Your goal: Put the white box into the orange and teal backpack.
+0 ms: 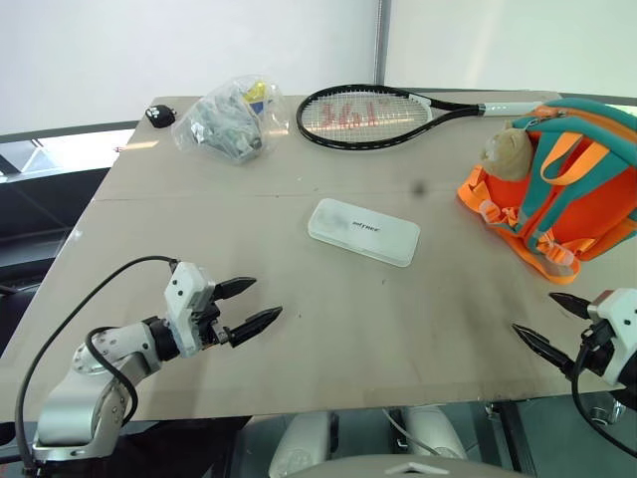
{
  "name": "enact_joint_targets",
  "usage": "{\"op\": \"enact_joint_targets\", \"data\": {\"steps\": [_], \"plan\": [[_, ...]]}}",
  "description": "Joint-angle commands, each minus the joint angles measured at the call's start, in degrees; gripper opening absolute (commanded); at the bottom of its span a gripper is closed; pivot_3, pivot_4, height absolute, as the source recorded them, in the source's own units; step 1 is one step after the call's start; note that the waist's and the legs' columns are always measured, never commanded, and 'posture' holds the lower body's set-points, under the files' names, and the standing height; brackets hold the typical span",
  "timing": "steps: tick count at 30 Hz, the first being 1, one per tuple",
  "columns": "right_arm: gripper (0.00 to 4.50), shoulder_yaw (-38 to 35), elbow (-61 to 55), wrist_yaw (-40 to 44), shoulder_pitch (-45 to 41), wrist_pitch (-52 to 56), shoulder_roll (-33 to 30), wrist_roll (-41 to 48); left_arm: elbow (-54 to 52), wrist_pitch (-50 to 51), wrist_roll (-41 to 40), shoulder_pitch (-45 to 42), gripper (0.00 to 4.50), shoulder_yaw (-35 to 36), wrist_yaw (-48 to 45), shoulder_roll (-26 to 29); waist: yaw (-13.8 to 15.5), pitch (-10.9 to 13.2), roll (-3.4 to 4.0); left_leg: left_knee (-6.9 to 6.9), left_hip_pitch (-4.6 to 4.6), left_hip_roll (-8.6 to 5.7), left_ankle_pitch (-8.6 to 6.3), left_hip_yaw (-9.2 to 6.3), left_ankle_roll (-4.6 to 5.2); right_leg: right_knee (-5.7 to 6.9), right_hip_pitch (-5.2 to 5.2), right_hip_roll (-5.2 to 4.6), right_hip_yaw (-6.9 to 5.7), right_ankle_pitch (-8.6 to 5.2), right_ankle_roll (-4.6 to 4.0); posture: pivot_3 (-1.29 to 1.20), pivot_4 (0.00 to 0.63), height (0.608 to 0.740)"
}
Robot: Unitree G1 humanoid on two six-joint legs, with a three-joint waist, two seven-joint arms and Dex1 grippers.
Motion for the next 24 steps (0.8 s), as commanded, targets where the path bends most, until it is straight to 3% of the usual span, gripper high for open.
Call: {"op": "enact_joint_targets", "data": {"steps": [1,5,9,12,18,21,23,24], "plan": [[4.5,-0.35,-2.54,-1.76,-1.85,-1.32,1.23,0.62,-1.67,0.2,-1.51,-1.63,4.48,1.49,1.29,-0.18,0.0,0.0,-0.01,0.0,0.0,0.0,0.0,0.0,0.0,0.0,0.0,0.0,0.0,0.0,0.0,0.0,0.15,0.74],[4.5,4.12,-8.28,-12.12,-8.02,-2.16,5.93,-4.76,-0.58,3.25,-2.55,-7.52,4.48,1.53,7.33,-2.9,0.04,0.03,0.01,0.0,0.04,0.02,0.01,-0.04,-0.01,0.01,0.02,0.01,-0.02,0.01,0.02,0.0,0.15,0.74],[4.5,10.81,-10.9,-18.67,-13.51,5.51,5.96,-10.35,0.46,7.77,-3.48,-12.16,4.48,1.53,12.99,-4.69,-0.04,0.01,-0.02,-0.04,0.11,0.04,0.02,-0.04,-0.07,0.03,0.04,0.05,-0.03,0.12,0.2,0.0,0.15,0.74],[4.5,15.33,-9.48,-20.5,-21.77,17.08,7.5,-5.5,2.25,15.15,-4.64,-17.49,4.48,2.02,20.07,-5.8,-0.11,0.05,-0.03,-0.04,0.08,0.03,0.14,-0.04,-0.3,-0.01,0.01,0.06,-0.02,0.13,0.2,0.0,0.15,0.74],[1.88,21.9,-7.48,-26.79,-31.23,26.68,12.16,-6.77,7.04,19.13,-6.26,-24.09,4.5,1.89,21.08,-5.87,-0.08,0.04,-0.03,-0.11,-0.1,0.01,0.15,-0.18,-0.31,-0.01,-0.17,0.06,-0.14,0.14,0.18,0.0,0.15,0.74],[0.57,27.11,-4.32,-26.86,-34.22,28.16,11.2,-9.34,11.29,23.51,-7.39,-28.79,4.5,0.01,18.59,-4.09,-0.05,0.04,-0.03,-0.04,-0.52,-0.05,0.17,-0.24,-0.33,0.01,-0.54,0.04,-0.18,0.16,0.17,0.0,0.15,0.74],[0.13,30.34,-1.48,-27.63,-36.96,29.17,11.07,-11.41,15.91,30.33,-8.93,-34.25,4.5,-2.89,16.16,-2.66,-0.08,0.05,-0.03,-0.07,-0.65,-0.13,0.17,-0.23,-0.34,0.04,-0.71,-0.01,-0.16,0.16,0.17,0.0,0.15,0.74],[0.13,31.33,-0.09,-28.22,-38.37,29.51,11.42,-12.27,18.38,33.76,-9.76,-37.16,4.5,-4.27,14.7,-2.3,-0.09,0.05,-0.03,-0.07,-0.66,-0.16,0.17,-0.24,-0.34,0.04,-0.71,-0.01,-0.19,0.16,0.17,0.0,0.15,0.74]]}}
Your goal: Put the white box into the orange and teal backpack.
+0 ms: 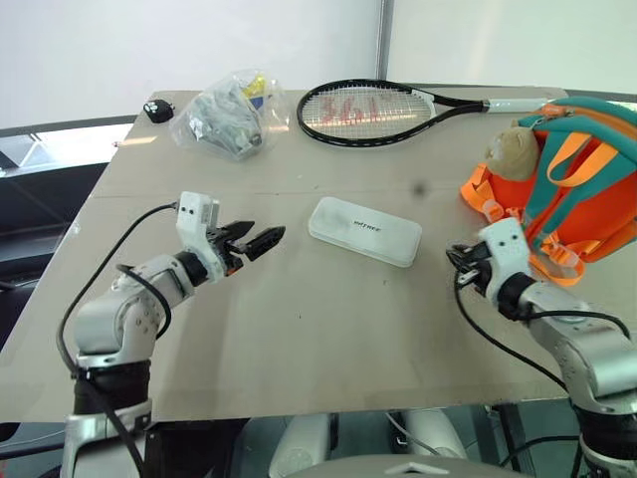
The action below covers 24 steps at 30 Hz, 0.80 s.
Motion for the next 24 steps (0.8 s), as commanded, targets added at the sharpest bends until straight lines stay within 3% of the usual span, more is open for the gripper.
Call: {"op": "enact_joint_targets", "data": {"steps": [1,8,12,16,20,24], "plan": [[0.13,2.79,2.7,-1.84,-4.52,0.96,0.17,-3.2,5.9,9.66,-3.19,-8.23,4.5,-4.02,-4.71,1.63,0.01,0.0,0.0,0.01,-0.04,-0.08,0.0,-0.02,0.0,-0.01,-0.01,0.0,-0.03,0.0,0.0,0.0,0.15,0.74],[0.13,7.15,8.02,-0.22,-10.72,0.26,0.11,-6.12,27.46,12.11,3.24,-25.57,4.5,-13.24,-10.15,-1.65,-0.35,0.0,-0.01,0.04,-0.01,-0.29,0.01,-0.04,0.0,0.04,-0.01,0.0,0.01,0.01,0.01,0.0,0.15,0.74],[0.13,8.77,10.56,0.68,-12.86,-0.9,-1.91,-8.95,40.46,4.29,11.05,-35.8,4.5,-19.92,-17.07,-3.94,-0.37,0.01,-0.02,0.01,-0.33,-0.37,0.03,-0.03,-0.03,0.05,-0.41,-0.01,0.02,0.02,0.01,0.0,0.15,0.74],[0.13,7.16,11.02,0.54,-13.78,-0.98,-1.06,-8.91,48.25,-0.34,15.08,-39.6,4.5,-20.25,-18.74,-5.41,-0.61,-0.02,-0.02,0.04,-0.78,-0.4,0.04,-0.04,-0.04,0.1,-0.88,-0.09,0.12,0.02,0.02,0.0,0.15,0.74],[0.13,9.95,13.28,2.44,-15.36,-1.96,-0.08,-9.05,50.22,-0.68,16.84,-40.27,4.5,-20.46,-19.71,-9.38,-0.61,-0.03,-0.03,0.04,-0.98,-0.43,0.04,0.01,-0.04,0.14,-1.09,-0.14,0.12,0.03,0.02,0.0,0.15,0.74],[0.13,11.26,11.63,6.15,-15.18,-3.23,0.91,-7.29,40.0,7.4,14.13,-34.83,4.5,-19.56,-20.96,-8.65,-0.59,-0.05,-0.03,0.06,-1.01,-0.43,0.04,-0.02,-0.03,0.14,-1.09,-0.15,0.1,0.03,0.03,0.0,0.15,0.74]]}}
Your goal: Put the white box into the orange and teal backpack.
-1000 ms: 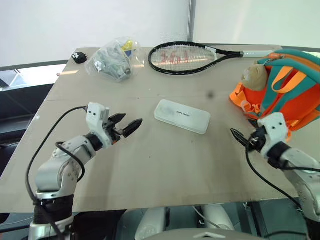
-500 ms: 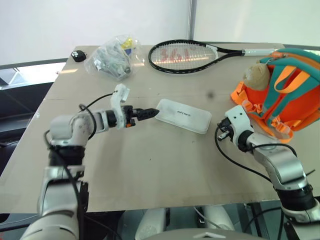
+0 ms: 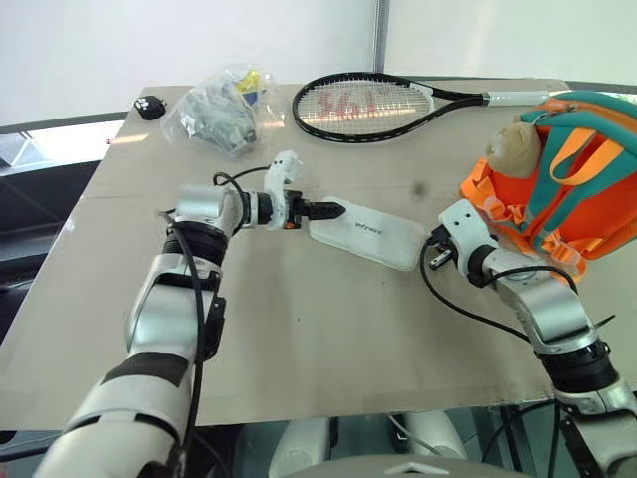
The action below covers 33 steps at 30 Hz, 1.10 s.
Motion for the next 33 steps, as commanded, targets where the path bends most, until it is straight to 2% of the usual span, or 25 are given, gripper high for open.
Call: {"op": "enact_joint_targets", "data": {"steps": [1,6,12,18,24,27,30,33], "plan": [[0.13,0.61,-3.92,3.43,-0.17,-1.48,1.32,2.16,-10.46,7.64,-3.05,5.6,4.5,1.2,-1.52,0.59,-0.33,-0.02,0.0,0.0,0.01,-0.01,0.0,0.01,0.0,0.02,0.0,-0.01,0.04,0.0,0.0,0.0,0.15,0.74],[0.13,0.24,-9.26,5.22,3.23,0.11,-0.75,2.23,-30.49,21.56,-9.23,16.75,4.5,9.24,4.55,2.34,-1.2,-0.06,0.01,-0.02,0.05,0.08,0.0,-0.05,0.0,0.07,-0.03,-0.03,0.06,0.0,0.0,0.0,0.15,0.74],[0.13,-0.97,-13.31,5.98,6.84,0.94,-3.38,2.08,-53.43,37.99,-14.54,29.09,4.5,23.68,15.47,-2.21,-0.92,-0.09,-0.03,0.08,0.11,0.17,0.0,-0.06,0.0,0.26,-0.02,-0.1,0.09,0.0,0.01,0.0,0.15,0.74],[0.13,0.65,-9.86,6.5,4.51,-1.99,-3.57,0.18,-65.99,40.83,-20.75,40.77,4.5,30.22,23.08,-3.98,-0.97,-0.11,-0.08,0.14,0.3,0.15,0.02,0.0,-0.05,0.51,0.01,-0.11,0.21,0.01,0.0,0.0,0.15,0.74],[0.13,2.79,-1.96,6.29,-0.88,-7.02,-1.81,-2.69,-67.91,40.83,-25.28,43.38,4.5,33.52,28.93,-5.33,-0.82,-0.14,-0.13,0.13,0.33,0.16,0.06,-0.01,-0.11,0.54,0.02,-0.09,0.17,0.01,-0.02,0.0,0.15,0.74],[0.13,2.73,1.52,6.52,-2.1,-9.99,-2.75,-4.53,-65.32,40.83,-26.49,42.34,4.5,36.31,29.2,-4.47,-0.73,-0.14,-0.13,0.13,0.3,0.13,0.06,-0.01,-0.11,0.49,0.01,-0.1,0.17,0.01,-0.02,0.0,0.15,0.74],[0.13,0.12,1.4,8.24,-1.01,-11.03,-4.79,-3.76,-58.93,40.65,-28.72,40.72,4.5,37.4,22.7,2.91,-0.68,-0.14,-0.13,0.1,0.25,0.11,0.06,-0.04,-0.11,0.43,-0.01,-0.1,0.12,0.01,-0.02,0.0,0.15,0.74],[0.13,-2.14,-0.32,9.75,0.73,-11.09,-6.63,-2.59,-51.95,38.24,-28.45,39.27,4.5,33.76,16.91,11.22,-0.65,-0.13,-0.12,0.04,0.21,0.05,0.06,-0.13,-0.12,0.4,-0.04,-0.06,0.03,0.0,-0.04,0.0,0.15,0.74]]}}
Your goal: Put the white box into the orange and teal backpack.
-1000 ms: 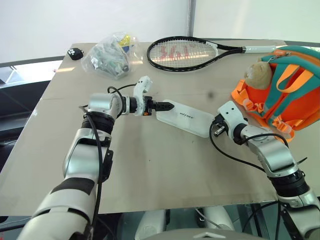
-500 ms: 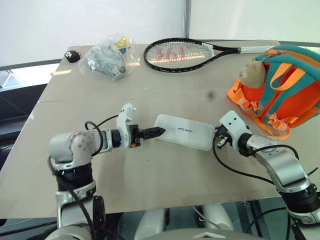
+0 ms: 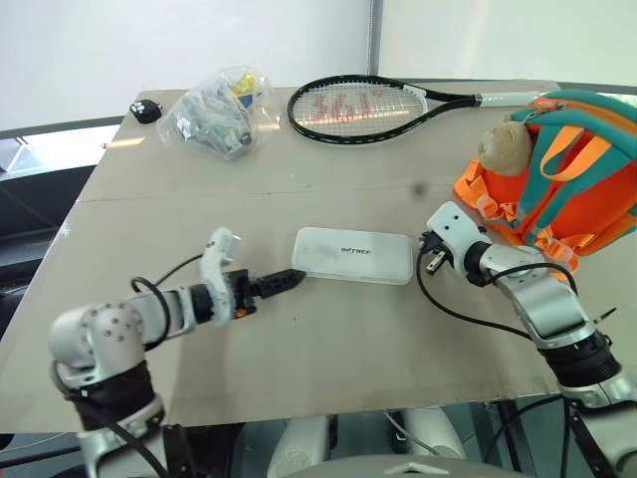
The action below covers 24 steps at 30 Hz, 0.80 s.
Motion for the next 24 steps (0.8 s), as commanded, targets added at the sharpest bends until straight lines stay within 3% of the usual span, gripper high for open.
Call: {"op": "enact_joint_targets", "data": {"steps": [1,4,9,15,24], "plan": [[0.13,-4.33,-3.86,2.03,1.67,-1.06,-2.35,1.18,7.67,-3.69,-0.15,-2.96,4.5,-3.51,-7.6,8.54,0.0,0.01,0.03,-0.02,0.02,-0.04,0.0,0.02,0.0,-0.01,0.01,-0.01,0.01,0.0,0.0,0.0,0.15,0.74],[0.13,-5.45,-5.92,3.03,2.79,0.03,-3.2,1.92,14.82,-6.7,1.43,-7.5,4.5,-9.55,-11.73,12.43,0.18,0.02,0.03,-0.03,0.02,-0.04,0.0,0.06,0.0,-0.06,0.02,-0.04,0.07,0.0,0.0,0.0,0.15,0.74],[0.13,-5.06,-8.75,3.53,3.25,2.38,-2.79,2.7,24.13,-9.4,3.7,-14.97,4.5,-18.38,-17.22,13.89,0.1,0.01,0.02,0.0,0.0,-0.07,0.0,0.02,0.01,-0.05,0.02,-0.06,0.05,0.0,0.01,0.0,0.15,0.74],[0.13,-1.49,-9.27,4.09,2.92,3.61,-1.55,2.2,37.11,-14.73,9.83,-24.19,4.5,-30.51,-24.48,11.43,-0.17,0.01,0.02,-0.01,-0.02,-0.17,0.0,0.0,0.01,-0.04,-0.01,-0.04,0.03,0.0,0.01,0.0,0.15,0.74],[0.13,5.81,-3.19,4.78,-2.0,1.01,1.31,-1.81,43.88,-18.01,13.56,-27.26,4.5,-35.91,-31.38,7.25,-0.37,0.0,0.01,0.07,-0.01,-0.19,0.0,0.02,0.02,0.06,-0.01,-0.04,0.06,0.0,0.01,0.0,0.15,0.74]]}}
